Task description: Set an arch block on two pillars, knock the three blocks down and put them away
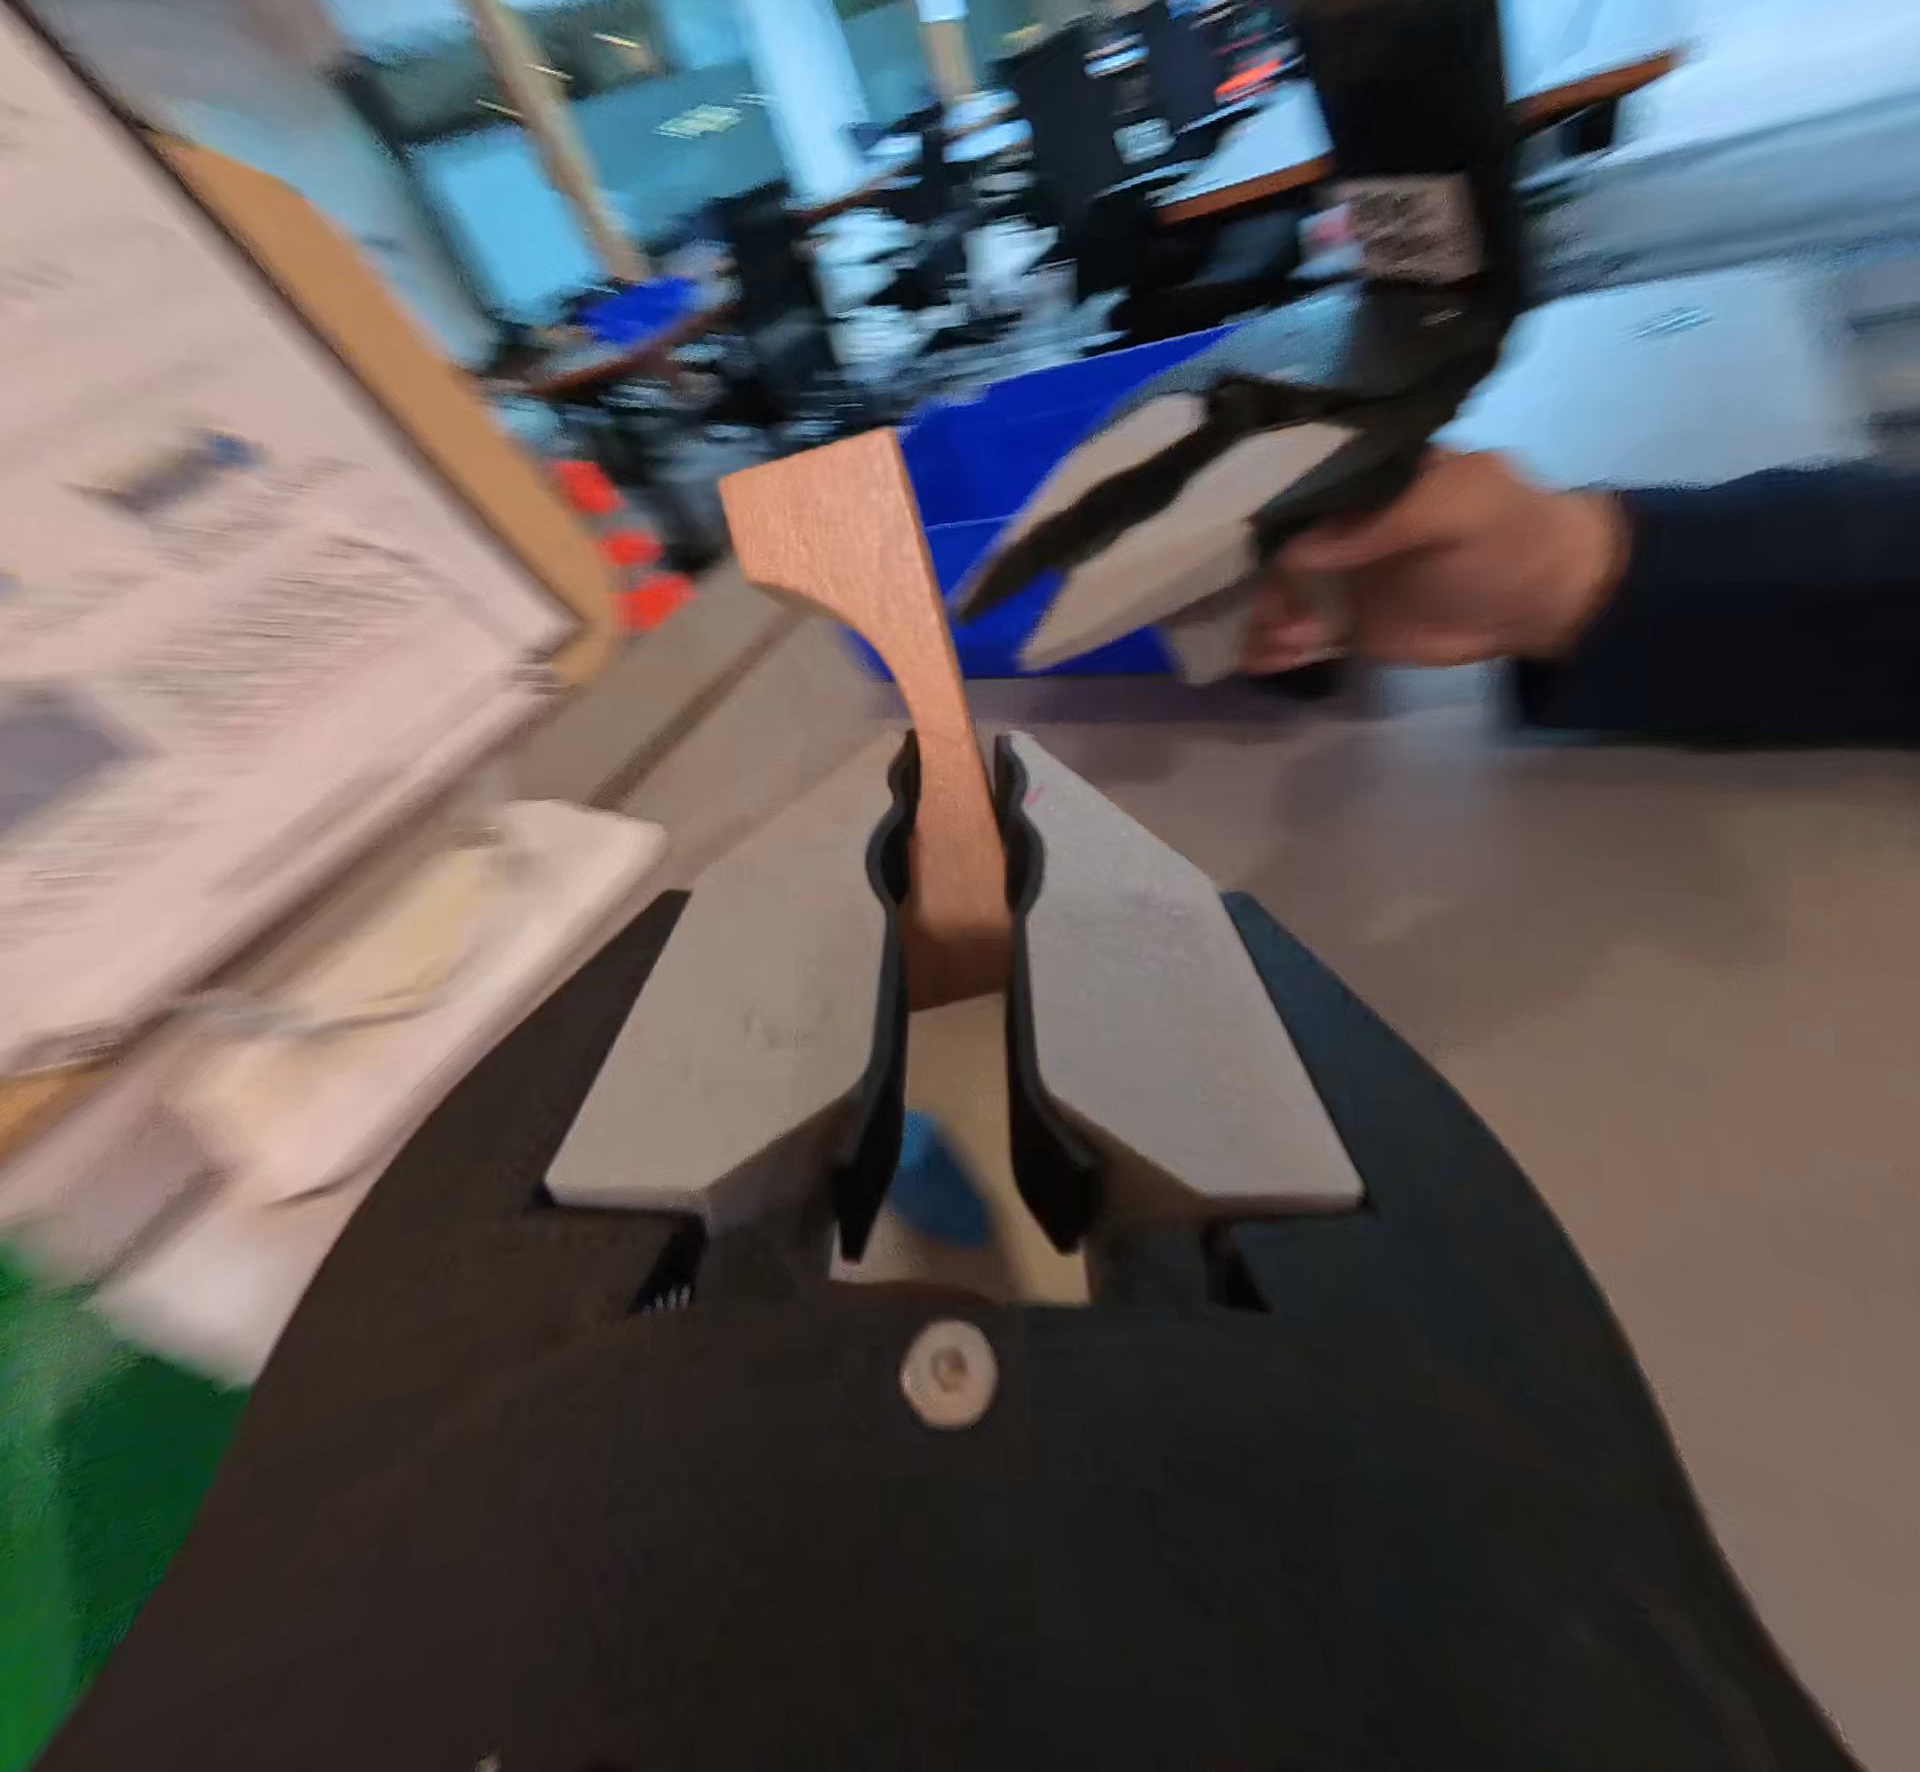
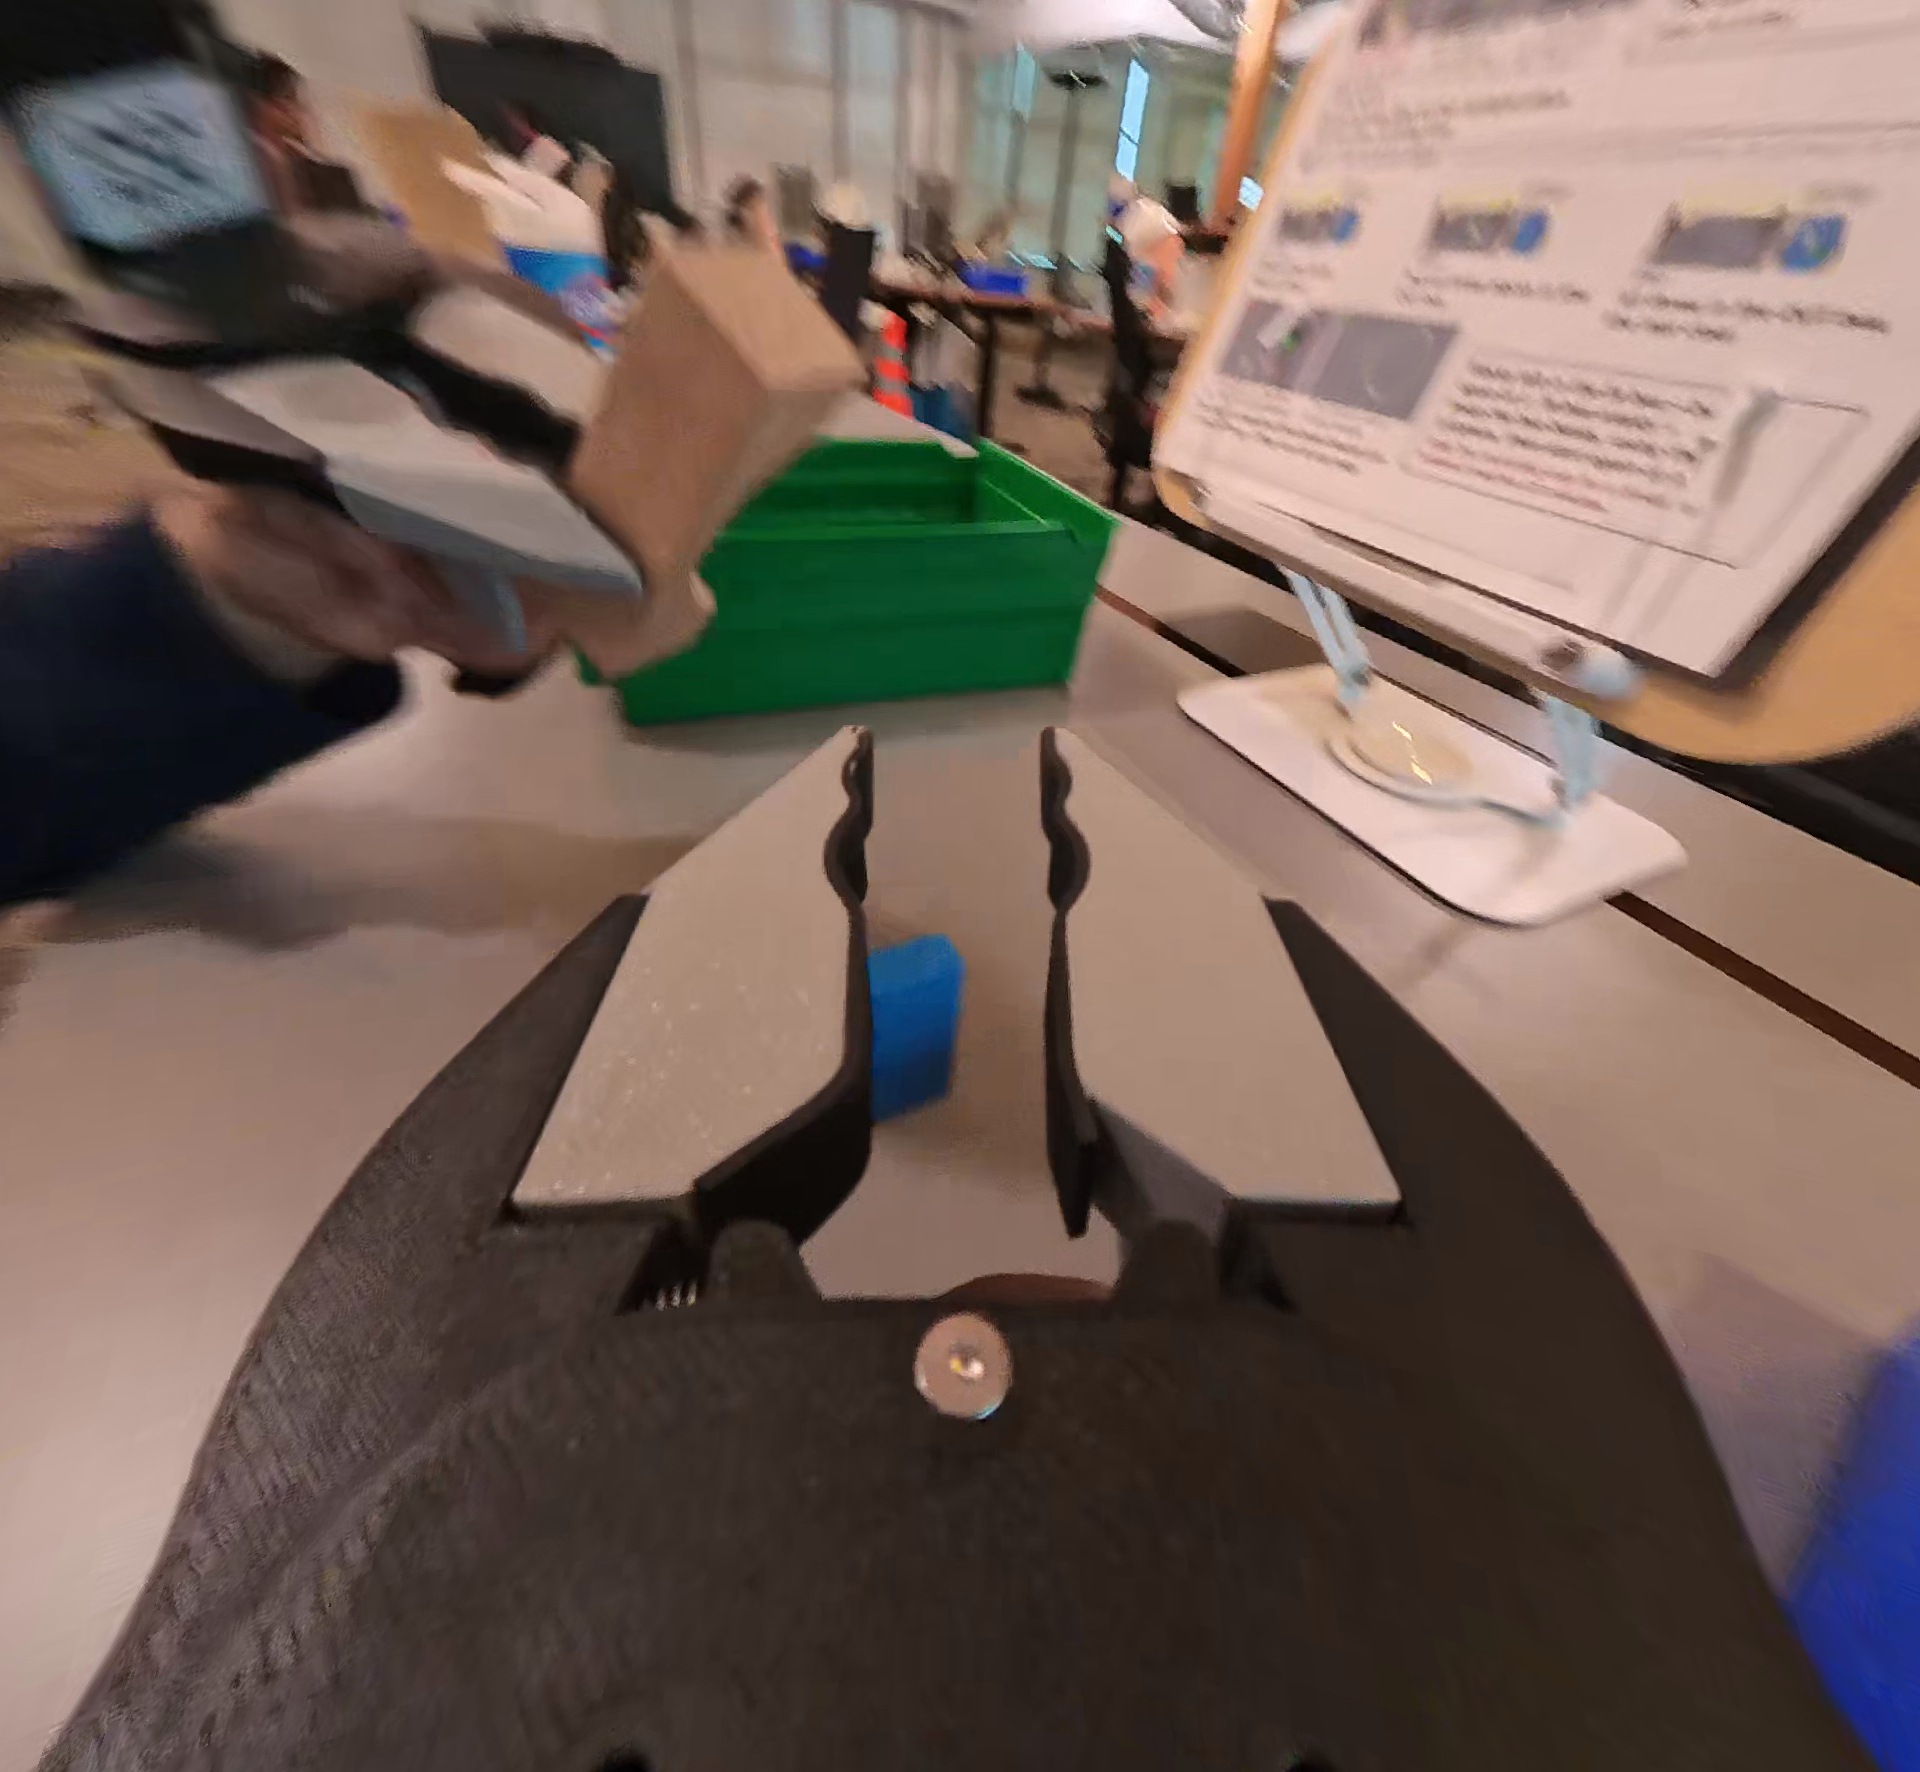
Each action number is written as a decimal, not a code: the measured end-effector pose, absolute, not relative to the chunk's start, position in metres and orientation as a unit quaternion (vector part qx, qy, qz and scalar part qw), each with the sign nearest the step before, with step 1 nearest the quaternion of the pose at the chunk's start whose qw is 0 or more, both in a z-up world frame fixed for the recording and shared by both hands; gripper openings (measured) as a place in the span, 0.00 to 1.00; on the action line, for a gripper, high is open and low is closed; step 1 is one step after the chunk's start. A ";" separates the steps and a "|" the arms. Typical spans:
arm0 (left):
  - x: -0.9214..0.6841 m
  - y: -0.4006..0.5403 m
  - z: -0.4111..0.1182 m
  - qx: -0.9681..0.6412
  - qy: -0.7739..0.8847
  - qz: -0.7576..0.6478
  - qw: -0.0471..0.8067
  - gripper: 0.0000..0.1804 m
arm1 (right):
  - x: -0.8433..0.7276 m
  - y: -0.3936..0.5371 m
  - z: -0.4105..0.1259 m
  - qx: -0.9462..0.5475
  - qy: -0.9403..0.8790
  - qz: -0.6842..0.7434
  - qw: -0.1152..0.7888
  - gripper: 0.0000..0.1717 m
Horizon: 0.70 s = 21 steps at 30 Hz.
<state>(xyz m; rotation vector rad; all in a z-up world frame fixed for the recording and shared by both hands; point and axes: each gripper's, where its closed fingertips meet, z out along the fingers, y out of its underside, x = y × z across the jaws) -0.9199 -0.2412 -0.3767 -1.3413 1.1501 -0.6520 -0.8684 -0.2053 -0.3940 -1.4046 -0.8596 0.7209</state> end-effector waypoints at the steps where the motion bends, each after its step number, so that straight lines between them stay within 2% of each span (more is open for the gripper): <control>1: -0.913 -0.254 -0.374 -0.566 0.495 -0.351 0.558 0.06 | -0.872 -0.214 -0.388 -0.596 -0.379 0.345 0.618 0.19; 4: -0.909 -0.296 -0.358 -0.503 0.485 -0.556 0.450 0.06 | -0.885 -0.242 -0.374 -0.552 -0.402 0.433 0.589 0.29; 6: -0.913 -0.317 -0.358 -0.478 0.481 -0.635 0.370 0.06 | -0.890 -0.260 -0.364 -0.517 -0.419 0.469 0.581 0.29; 8: -0.915 -0.328 -0.367 -0.477 0.480 -0.667 0.311 0.06 | -0.894 -0.280 -0.357 -0.481 -0.446 0.495 0.569 0.29; 11: -0.916 -0.334 -0.373 -0.482 0.465 -0.693 0.265 0.06 | -0.899 -0.311 -0.352 -0.434 -0.486 0.534 0.538 0.30; 12: -0.916 -0.335 -0.374 -0.481 0.462 -0.699 0.257 0.06 | -0.900 -0.317 -0.351 -0.428 -0.491 0.541 0.532 0.35; 13: -0.916 -0.339 -0.374 -0.476 0.463 -0.706 0.246 0.06 | -0.900 -0.320 -0.350 -0.421 -0.495 0.543 0.532 0.35; 16: -0.920 -0.355 -0.371 -0.449 0.472 -0.730 0.206 0.06 | -0.899 -0.328 -0.349 -0.401 -0.506 0.548 0.532 0.26; 21: -0.917 -0.369 -0.367 -0.424 0.462 -0.762 0.159 0.06 | -0.906 -0.343 -0.355 -0.386 -0.525 0.576 0.493 0.27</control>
